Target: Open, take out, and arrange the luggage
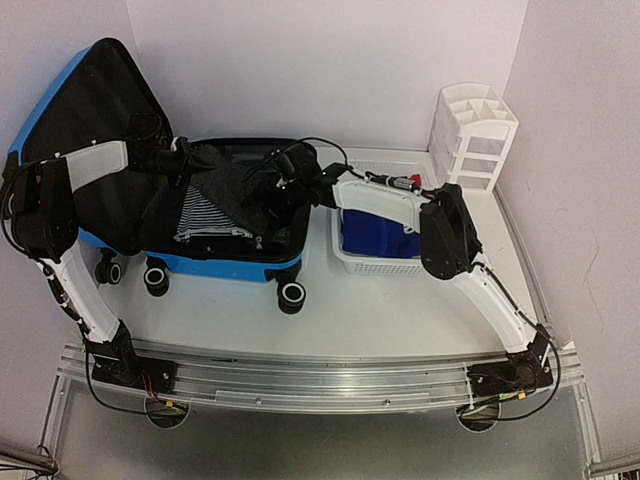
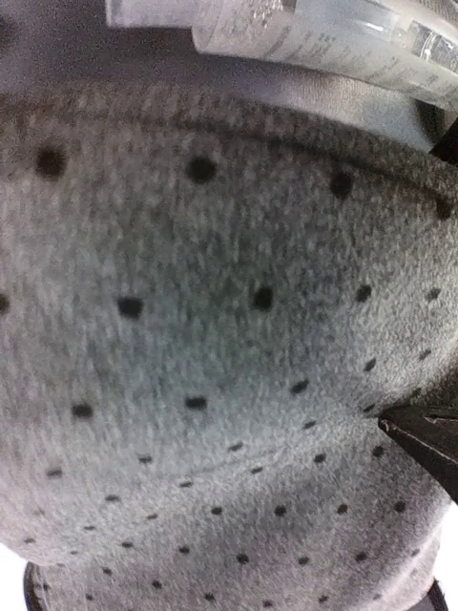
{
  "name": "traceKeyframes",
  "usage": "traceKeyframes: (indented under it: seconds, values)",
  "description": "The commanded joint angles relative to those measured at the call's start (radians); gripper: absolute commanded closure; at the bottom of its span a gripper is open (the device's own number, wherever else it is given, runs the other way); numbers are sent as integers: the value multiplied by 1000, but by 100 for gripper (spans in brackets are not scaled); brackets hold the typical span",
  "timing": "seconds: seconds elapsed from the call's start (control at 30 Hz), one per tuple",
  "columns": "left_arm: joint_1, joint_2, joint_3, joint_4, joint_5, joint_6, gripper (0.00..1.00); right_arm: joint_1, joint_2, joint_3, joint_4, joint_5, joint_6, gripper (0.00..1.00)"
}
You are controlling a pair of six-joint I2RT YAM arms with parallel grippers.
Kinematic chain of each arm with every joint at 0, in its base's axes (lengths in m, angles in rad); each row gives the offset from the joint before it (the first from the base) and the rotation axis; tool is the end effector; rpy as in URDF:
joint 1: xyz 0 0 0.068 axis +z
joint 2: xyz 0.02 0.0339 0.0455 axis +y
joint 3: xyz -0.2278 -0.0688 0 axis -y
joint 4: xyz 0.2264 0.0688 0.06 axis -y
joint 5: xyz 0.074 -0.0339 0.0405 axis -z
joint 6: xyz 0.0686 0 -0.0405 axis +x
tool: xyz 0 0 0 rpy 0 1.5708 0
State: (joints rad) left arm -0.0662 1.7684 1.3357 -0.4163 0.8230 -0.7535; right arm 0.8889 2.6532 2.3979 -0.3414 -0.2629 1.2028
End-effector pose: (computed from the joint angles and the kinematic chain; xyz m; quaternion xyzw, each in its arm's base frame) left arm 0.3710 -0.0750 0.2058 -0.1559 0.8549 -0.4722 0.1477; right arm 0.3463 0.4549 0.1425 0.0763 0.8749 0.4596 0.1323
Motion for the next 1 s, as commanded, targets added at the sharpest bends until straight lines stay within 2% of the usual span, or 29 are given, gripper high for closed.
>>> traceKeyframes:
  seconds: [0.0, 0.2, 0.37, 0.6, 0.83, 0.97]
  values:
    - [-11, 21, 91, 102, 69, -86, 100, -12, -136, -80, 45, 12, 7, 39]
    - [-35, 57, 221, 111, 83, -126, 100, -28, -193, -157, 78, 6, 10, 35]
    - [-44, 61, 185, 160, 88, -178, 100, -32, -178, -175, 155, -28, 74, 35]
    - [-43, 63, 159, 163, 68, -155, 100, -32, -108, -156, 197, -130, 180, 35]
    - [-42, 77, 188, 148, 62, -126, 100, -34, -210, -327, 201, -120, 181, 33]
    - [-41, 78, 177, 147, 61, -124, 100, -32, -242, -386, 240, -144, 248, 32]
